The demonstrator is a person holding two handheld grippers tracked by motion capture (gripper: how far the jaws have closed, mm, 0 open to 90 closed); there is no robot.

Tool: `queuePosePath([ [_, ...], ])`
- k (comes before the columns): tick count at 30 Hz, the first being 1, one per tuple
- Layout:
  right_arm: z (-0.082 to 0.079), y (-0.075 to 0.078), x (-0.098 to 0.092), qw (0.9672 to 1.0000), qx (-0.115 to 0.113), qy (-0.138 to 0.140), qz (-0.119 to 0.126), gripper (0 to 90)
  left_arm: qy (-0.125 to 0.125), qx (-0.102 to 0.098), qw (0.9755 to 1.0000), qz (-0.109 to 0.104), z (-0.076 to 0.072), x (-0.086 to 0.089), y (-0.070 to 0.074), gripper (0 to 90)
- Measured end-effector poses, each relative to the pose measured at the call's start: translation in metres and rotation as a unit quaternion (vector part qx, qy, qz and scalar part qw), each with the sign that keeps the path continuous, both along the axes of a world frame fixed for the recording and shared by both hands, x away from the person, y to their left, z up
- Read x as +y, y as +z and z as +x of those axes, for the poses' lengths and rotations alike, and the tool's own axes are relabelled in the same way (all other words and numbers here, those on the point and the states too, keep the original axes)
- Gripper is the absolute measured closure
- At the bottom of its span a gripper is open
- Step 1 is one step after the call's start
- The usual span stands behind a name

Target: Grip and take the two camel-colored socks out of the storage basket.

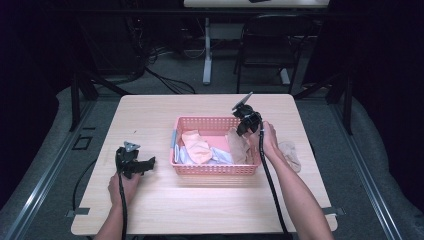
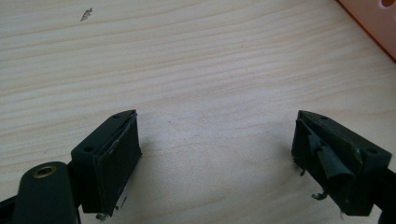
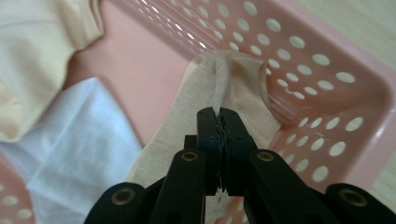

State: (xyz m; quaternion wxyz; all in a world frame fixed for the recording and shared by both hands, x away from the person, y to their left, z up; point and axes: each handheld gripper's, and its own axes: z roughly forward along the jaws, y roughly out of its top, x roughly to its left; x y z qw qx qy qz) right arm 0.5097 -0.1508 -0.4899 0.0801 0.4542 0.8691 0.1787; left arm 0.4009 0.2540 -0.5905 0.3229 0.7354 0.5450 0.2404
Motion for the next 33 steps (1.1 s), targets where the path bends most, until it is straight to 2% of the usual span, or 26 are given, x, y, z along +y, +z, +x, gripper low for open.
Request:
queuePosePath([
  [2, -0.006, 0.009, 0.000, 0.9999, -0.010, 0.003, 0.010, 88.3, 0.000, 0.000, 1.0000, 0.000, 0.000, 0.000, 0.000, 14.9],
  [5, -0.013, 0.022, -0.001, 0.9997, -0.016, 0.015, 0.012, 88.3, 0.000, 0.000, 1.0000, 0.000, 0.000, 0.000, 0.000, 14.9],
  [12, -0.024, 0.041, -0.004, 0.9988, -0.037, 0.025, 0.020, 88.4, 0.000, 0.000, 1.0000, 0.000, 0.000, 0.000, 0.000, 14.9],
  [14, -0.027, 0.042, -0.003, 0.9967, -0.070, 0.017, 0.038, 88.4, 0.000, 0.000, 1.0000, 0.000, 0.000, 0.000, 0.000, 14.9],
  [15, -0.027, 0.050, -0.005, 0.9985, -0.041, 0.029, 0.024, 88.4, 0.000, 0.000, 1.0000, 0.000, 0.000, 0.000, 0.000, 14.9],
  [26, -0.036, 0.084, -0.006, 0.9968, -0.058, 0.043, 0.034, 88.4, 0.000, 0.000, 1.0000, 0.000, 0.000, 0.000, 0.000, 14.9],
  [33, -0.039, 0.103, -0.008, 0.9967, -0.056, 0.048, 0.034, 88.4, 0.000, 0.000, 1.0000, 0.000, 0.000, 0.000, 0.000, 14.9],
])
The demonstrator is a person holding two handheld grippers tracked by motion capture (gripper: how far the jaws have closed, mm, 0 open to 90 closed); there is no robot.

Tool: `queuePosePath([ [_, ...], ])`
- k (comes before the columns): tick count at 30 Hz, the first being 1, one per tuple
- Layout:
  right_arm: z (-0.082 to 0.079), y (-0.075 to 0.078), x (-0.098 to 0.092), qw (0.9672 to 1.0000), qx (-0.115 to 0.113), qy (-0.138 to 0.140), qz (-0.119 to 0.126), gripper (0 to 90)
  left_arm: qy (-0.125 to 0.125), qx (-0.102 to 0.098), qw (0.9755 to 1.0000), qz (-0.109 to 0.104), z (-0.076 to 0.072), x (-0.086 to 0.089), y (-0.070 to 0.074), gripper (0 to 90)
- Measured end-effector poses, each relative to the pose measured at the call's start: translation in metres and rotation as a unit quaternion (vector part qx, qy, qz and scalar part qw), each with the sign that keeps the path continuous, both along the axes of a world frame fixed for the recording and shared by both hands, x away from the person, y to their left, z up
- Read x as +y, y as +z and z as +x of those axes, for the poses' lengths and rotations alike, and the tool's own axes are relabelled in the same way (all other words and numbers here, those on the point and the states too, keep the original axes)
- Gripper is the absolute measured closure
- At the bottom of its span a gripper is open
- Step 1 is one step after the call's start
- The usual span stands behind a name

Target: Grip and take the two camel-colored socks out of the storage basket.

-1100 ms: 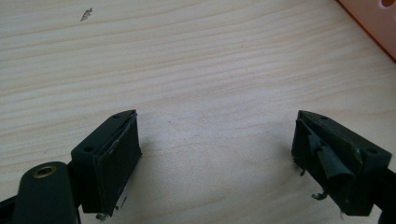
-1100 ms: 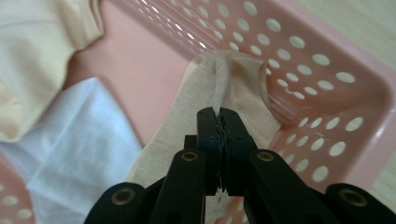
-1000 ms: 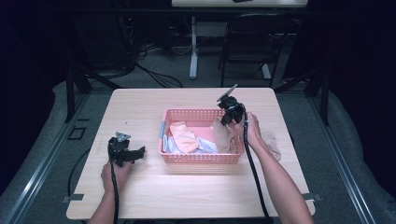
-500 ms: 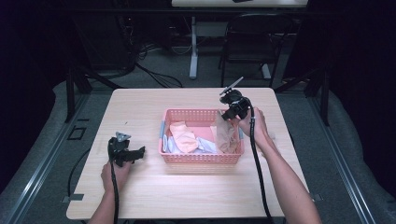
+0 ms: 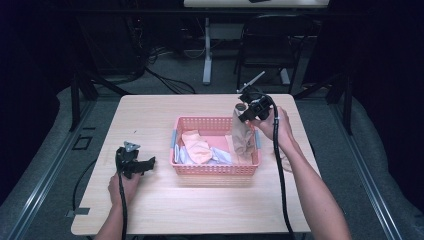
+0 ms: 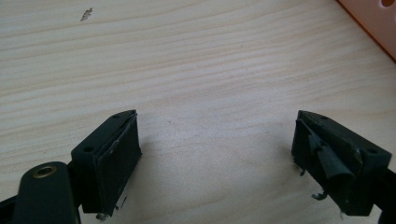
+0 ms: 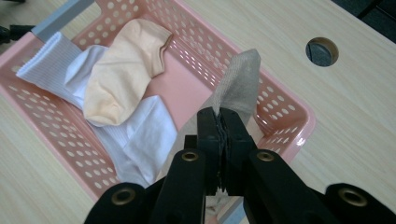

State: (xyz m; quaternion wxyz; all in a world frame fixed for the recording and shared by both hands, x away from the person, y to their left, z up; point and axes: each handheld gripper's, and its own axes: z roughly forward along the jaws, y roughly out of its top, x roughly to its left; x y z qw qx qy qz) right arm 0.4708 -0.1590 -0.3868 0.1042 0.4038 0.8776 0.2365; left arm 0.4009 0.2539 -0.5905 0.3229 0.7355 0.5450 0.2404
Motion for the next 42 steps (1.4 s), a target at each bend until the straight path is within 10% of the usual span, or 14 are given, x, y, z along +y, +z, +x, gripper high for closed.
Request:
queuePosePath([
  [23, -0.008, 0.065, -0.052, 0.9991, 0.016, -0.032, -0.023, 88.2, 0.000, 0.000, 1.0000, 0.000, 0.000, 0.000, 0.000, 14.9],
  [42, -0.016, 0.058, -0.107, 0.9933, 0.043, -0.089, -0.059, 88.1, 0.000, 0.000, 1.0000, 0.000, 0.000, 0.000, 0.000, 15.0],
])
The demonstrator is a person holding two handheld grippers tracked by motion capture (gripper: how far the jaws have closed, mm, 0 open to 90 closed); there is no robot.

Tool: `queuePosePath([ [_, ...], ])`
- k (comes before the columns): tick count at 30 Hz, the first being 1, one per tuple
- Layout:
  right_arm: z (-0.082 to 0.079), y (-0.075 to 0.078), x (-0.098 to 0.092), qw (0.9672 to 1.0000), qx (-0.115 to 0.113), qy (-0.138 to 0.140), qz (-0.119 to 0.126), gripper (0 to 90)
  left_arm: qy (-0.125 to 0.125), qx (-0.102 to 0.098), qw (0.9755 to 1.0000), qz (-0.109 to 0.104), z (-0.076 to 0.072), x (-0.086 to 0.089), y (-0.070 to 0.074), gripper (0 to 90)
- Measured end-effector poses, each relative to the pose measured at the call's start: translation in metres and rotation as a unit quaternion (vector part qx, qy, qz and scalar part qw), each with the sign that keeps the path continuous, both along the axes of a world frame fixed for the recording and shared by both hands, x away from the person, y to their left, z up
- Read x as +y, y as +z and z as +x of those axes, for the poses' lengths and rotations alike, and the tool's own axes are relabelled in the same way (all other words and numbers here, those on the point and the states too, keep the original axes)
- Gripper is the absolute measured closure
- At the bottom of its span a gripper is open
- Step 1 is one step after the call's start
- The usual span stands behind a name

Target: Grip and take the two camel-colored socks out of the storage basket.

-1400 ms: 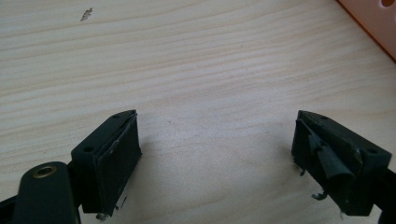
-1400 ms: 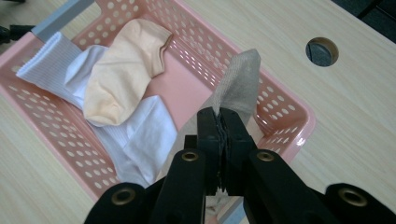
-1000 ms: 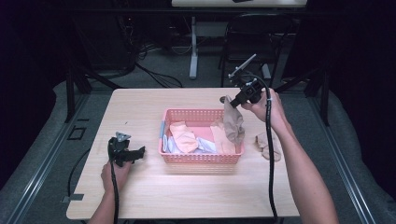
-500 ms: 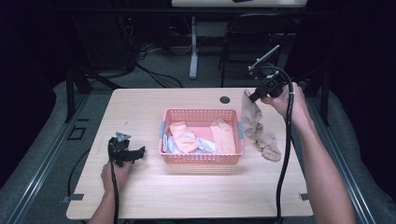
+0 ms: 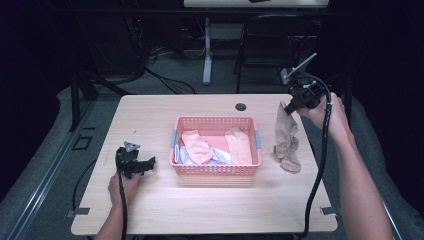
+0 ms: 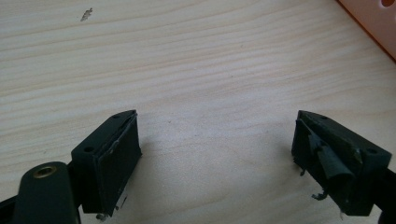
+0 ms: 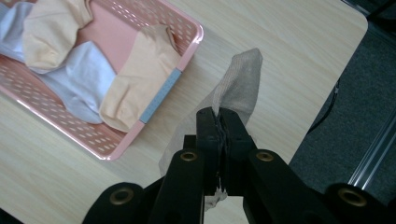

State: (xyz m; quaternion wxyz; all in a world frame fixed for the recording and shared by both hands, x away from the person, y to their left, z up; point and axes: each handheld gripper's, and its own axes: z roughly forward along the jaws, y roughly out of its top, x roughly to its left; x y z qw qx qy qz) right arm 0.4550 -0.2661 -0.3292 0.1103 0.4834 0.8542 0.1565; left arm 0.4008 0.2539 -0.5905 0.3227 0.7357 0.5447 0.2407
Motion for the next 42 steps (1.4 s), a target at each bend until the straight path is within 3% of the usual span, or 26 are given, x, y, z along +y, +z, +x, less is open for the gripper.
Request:
queuePosePath([
  [4, 0.003, -0.015, -0.006, 0.9999, 0.001, -0.014, -0.003, 88.0, 0.000, 0.000, 1.0000, 0.000, 0.000, 0.000, 0.000, 15.0],
  [16, 0.017, -0.080, -0.017, 0.9981, 0.046, -0.037, -0.019, 88.0, 0.000, 0.000, 1.0000, 0.000, 0.000, 0.000, 0.000, 15.0],
  [20, 0.018, -0.096, -0.019, 0.9978, 0.044, -0.045, -0.021, 88.0, 0.000, 0.000, 1.0000, 0.000, 0.000, 0.000, 0.000, 14.9],
  [37, 0.021, -0.141, -0.017, 0.9975, 0.050, -0.051, 0.001, 87.0, 0.000, 0.000, 1.0000, -0.001, 0.000, 0.000, 0.000, 15.0],
  [42, 0.022, -0.147, -0.015, 0.9972, 0.052, -0.054, -0.001, 80.4, 0.000, 0.000, 1.0000, -0.001, 0.000, 0.000, 0.000, 15.0],
])
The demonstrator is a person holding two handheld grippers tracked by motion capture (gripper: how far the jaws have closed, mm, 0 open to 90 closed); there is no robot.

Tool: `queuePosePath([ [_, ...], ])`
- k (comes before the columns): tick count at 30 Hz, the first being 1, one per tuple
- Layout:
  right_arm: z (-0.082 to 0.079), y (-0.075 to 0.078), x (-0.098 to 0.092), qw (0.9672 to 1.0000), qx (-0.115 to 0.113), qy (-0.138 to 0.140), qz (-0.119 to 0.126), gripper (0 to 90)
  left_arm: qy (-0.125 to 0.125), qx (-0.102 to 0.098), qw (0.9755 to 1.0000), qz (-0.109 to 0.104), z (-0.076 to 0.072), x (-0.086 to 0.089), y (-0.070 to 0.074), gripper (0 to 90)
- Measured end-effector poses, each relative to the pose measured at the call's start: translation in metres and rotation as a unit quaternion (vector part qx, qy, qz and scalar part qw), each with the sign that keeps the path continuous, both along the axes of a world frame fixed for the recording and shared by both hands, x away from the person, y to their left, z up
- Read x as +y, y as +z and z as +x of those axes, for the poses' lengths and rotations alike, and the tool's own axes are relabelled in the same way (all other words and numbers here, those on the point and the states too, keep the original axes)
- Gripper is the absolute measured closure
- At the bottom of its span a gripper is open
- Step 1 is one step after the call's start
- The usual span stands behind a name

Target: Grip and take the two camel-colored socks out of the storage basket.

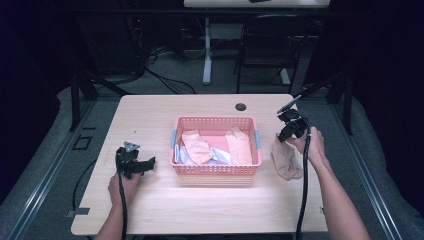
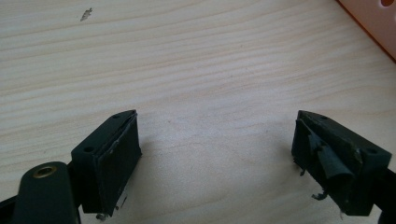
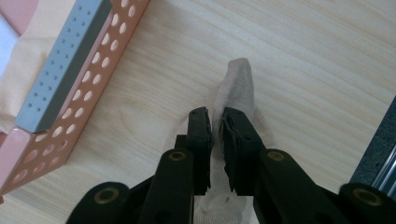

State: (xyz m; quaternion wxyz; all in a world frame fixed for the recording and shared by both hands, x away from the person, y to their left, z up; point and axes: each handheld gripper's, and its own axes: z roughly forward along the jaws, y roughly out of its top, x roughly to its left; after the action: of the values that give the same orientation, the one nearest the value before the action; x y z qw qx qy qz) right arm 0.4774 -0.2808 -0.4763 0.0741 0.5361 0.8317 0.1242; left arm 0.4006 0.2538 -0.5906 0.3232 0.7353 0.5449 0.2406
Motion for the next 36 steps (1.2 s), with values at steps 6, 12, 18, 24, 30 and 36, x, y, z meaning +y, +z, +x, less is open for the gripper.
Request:
queuePosePath([
  [6, -0.001, 0.000, -0.002, 1.0000, -0.005, -0.002, -0.001, 70.1, 0.000, 0.000, 1.0000, 0.000, 0.000, 0.000, 0.000, 15.0],
  [12, -0.008, 0.008, -0.008, 0.9997, -0.021, -0.013, 0.008, 42.0, 0.000, 0.000, 1.0000, 0.000, 0.000, 0.000, 0.000, 15.0],
  [18, -0.023, 0.021, -0.016, 0.9986, -0.038, -0.009, 0.037, 19.3, 0.000, 0.000, 1.0000, 0.001, 0.000, 0.000, 0.000, 15.0],
  [24, -0.047, 0.036, -0.021, 0.9948, -0.075, 0.007, 0.069, 3.4, 0.000, 0.000, 1.0000, 0.000, 0.000, 0.000, 0.000, 15.0],
  [30, -0.074, 0.042, -0.025, 0.9900, -0.108, 0.026, 0.088, 0.0, 0.000, 0.000, 1.0000, 0.001, 0.000, 0.000, 0.000, 15.0],
  [36, -0.098, 0.039, -0.027, 0.9873, -0.127, 0.038, 0.086, 0.0, 0.000, 0.000, 1.0000, 0.000, 0.000, 0.000, 0.000, 15.0],
])
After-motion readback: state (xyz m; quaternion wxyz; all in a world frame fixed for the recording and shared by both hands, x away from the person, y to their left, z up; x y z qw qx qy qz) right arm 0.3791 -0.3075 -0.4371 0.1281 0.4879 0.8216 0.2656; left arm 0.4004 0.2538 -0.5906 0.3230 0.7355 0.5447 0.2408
